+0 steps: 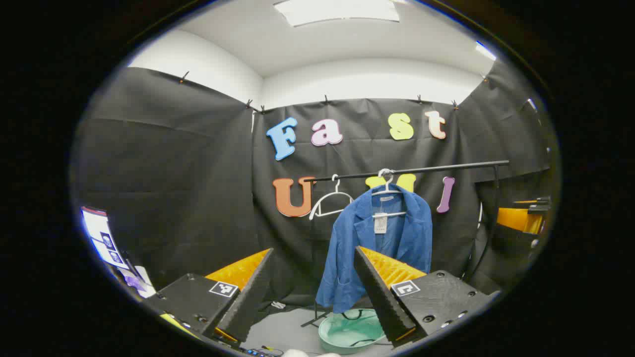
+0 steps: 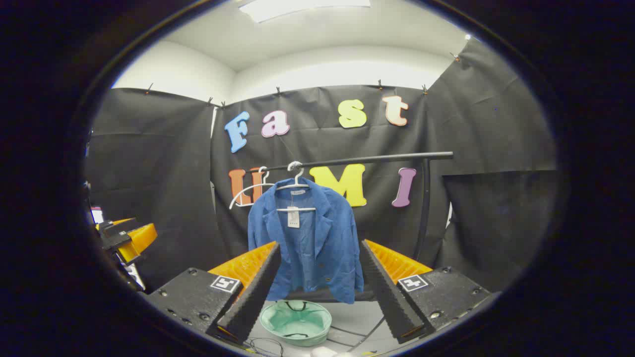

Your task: Grasp the clothes on the hanger with both hands and then place them into the laundry hamper below.

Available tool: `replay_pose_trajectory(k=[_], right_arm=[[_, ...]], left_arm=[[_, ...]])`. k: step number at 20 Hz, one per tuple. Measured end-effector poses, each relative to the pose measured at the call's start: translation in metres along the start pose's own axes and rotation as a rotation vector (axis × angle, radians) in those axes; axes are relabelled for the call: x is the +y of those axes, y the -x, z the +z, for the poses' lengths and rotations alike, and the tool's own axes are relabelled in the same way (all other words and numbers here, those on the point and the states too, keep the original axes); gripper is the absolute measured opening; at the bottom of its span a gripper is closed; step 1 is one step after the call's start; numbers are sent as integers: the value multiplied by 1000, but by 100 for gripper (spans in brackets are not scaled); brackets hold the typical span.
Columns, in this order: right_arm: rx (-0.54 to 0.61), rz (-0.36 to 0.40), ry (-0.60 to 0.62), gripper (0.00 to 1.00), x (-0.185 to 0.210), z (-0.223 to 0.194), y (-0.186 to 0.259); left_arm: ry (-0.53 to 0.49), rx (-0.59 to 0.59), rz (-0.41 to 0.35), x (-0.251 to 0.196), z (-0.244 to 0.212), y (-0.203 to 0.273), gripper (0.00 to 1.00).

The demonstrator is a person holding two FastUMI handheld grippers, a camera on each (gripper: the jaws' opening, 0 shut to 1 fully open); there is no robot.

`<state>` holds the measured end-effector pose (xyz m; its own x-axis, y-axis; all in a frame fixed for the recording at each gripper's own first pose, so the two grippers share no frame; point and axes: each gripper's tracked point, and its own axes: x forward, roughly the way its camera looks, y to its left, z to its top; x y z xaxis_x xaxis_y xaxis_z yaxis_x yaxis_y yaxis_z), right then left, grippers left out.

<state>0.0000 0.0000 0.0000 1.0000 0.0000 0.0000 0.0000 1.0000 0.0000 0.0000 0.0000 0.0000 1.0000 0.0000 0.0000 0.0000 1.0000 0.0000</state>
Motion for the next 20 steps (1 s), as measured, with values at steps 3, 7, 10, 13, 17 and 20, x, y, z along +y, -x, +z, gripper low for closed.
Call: replay_pose_trajectory(k=[3,7,10,13,17,20], right_arm=[[2,2,8,100,4,2,-1],[-24,-21,18,100,3,9,-3],[-11,-26,6,99,6,5,-6],[-13,-49,20,100,1,3,-11],[1,-49,25,100,-1,-4,-33],[21,-41,37,100,-9,-11,-63]], left_arm=[[18,-10,-20,-5,3,-2,96],[8,-17,-39,-8,8,-7,96],[2,-36,-50,-7,11,-12,100],[-11,-40,-73,-11,10,-22,100],[-33,-42,-103,-28,5,-38,100],[-22,-27,-119,-51,-3,-57,100]])
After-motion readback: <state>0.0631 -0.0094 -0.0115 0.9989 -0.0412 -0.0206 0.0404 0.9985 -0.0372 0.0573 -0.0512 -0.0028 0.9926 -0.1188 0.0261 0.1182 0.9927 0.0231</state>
